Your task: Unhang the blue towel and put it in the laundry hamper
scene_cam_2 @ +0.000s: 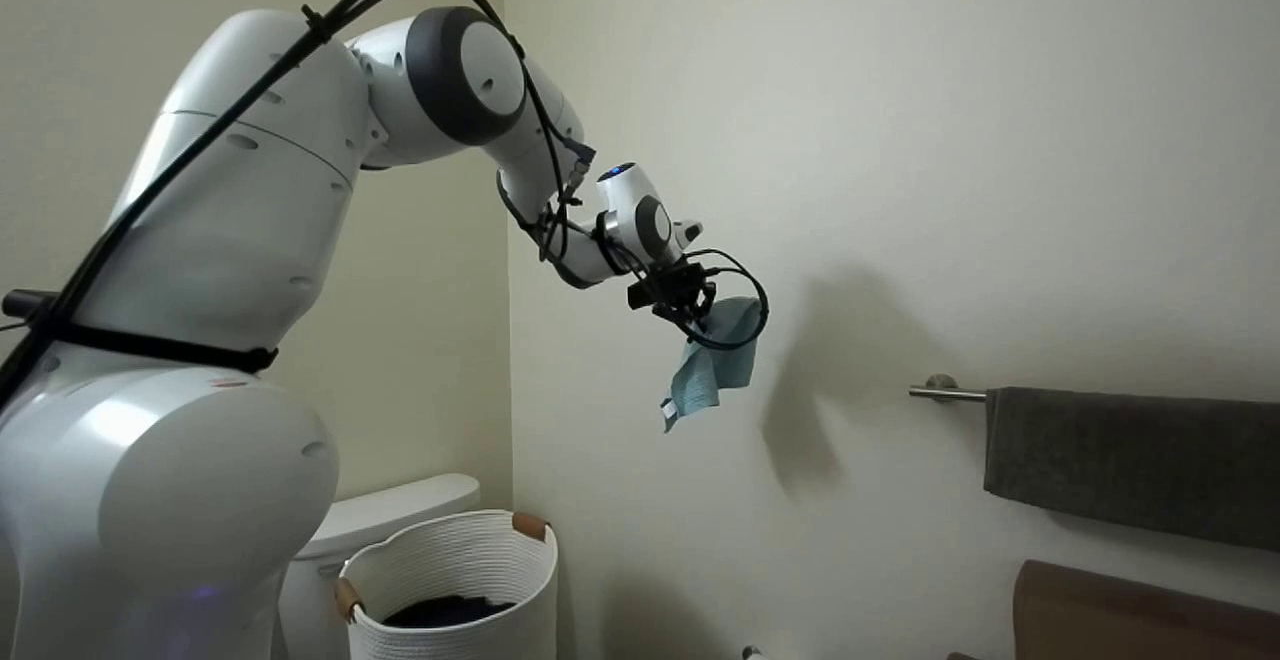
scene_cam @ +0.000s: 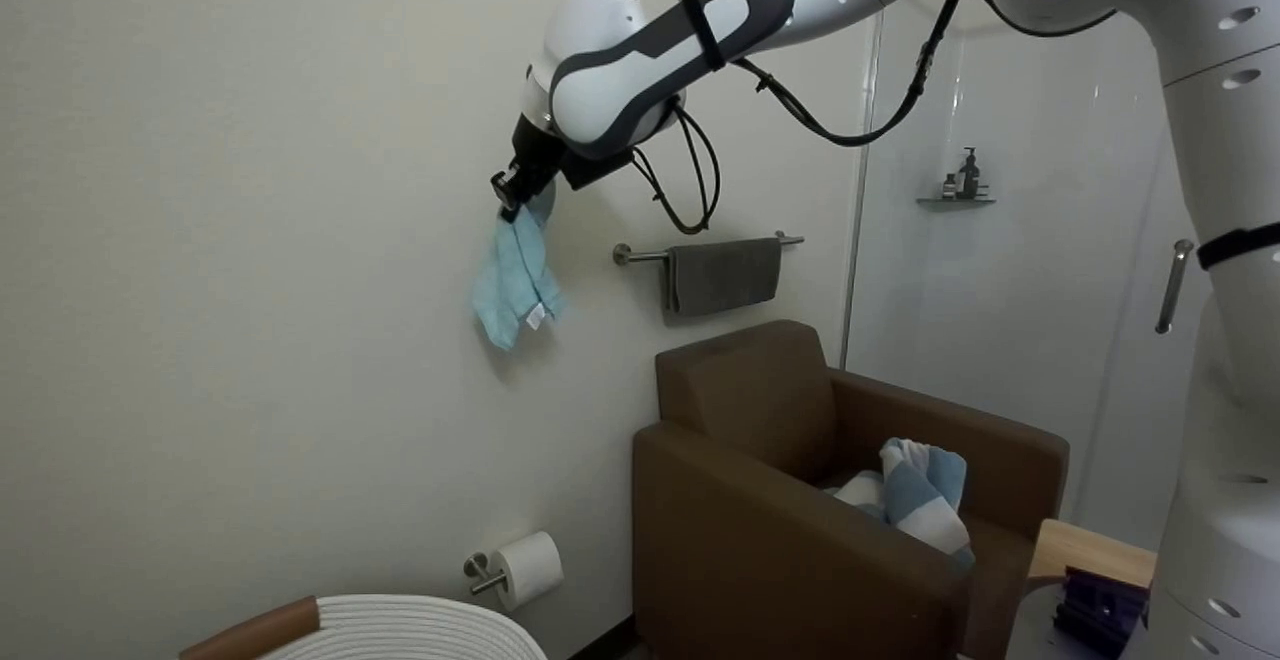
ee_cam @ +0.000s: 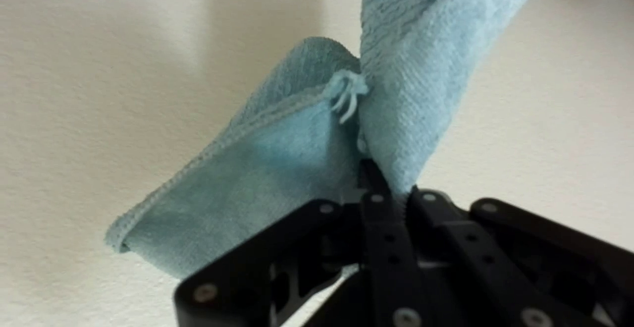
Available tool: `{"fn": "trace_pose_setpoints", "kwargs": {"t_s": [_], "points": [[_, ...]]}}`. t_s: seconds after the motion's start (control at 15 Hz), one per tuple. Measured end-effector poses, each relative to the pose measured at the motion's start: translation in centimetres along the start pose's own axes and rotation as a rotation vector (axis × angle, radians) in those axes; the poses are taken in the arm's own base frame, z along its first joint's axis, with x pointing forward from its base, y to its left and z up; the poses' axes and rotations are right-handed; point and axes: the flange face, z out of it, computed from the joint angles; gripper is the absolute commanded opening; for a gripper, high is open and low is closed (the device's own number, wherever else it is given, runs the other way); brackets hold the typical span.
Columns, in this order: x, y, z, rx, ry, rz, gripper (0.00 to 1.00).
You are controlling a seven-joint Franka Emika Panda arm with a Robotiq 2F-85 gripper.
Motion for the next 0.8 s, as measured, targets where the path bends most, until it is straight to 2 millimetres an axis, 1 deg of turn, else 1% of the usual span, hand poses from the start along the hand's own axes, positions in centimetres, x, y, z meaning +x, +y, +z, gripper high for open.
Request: {"fn": "trace_pose_setpoints", "kwargs": {"t_s": [0.13,0.27,0.33,0.47,0.6,0.8], "points": [[-0.1,0.3,0.0,-0.005,-0.002,-0.002,0.07],[-0.2,0.3,0.3,0.002,-0.005,0.007,0.06],[-0.3,-0.1,0.5,0.015,-0.01,0.014,0.06],[-0.9,-1.5,0.8,0.047,-0.021,-0.012,0.06],[-1.5,-3.1,-0.1,0.074,-0.024,-0.048,0.06],[-2.8,-5.6,-3.1,0.115,-0.008,-0.105,0.06]]}}
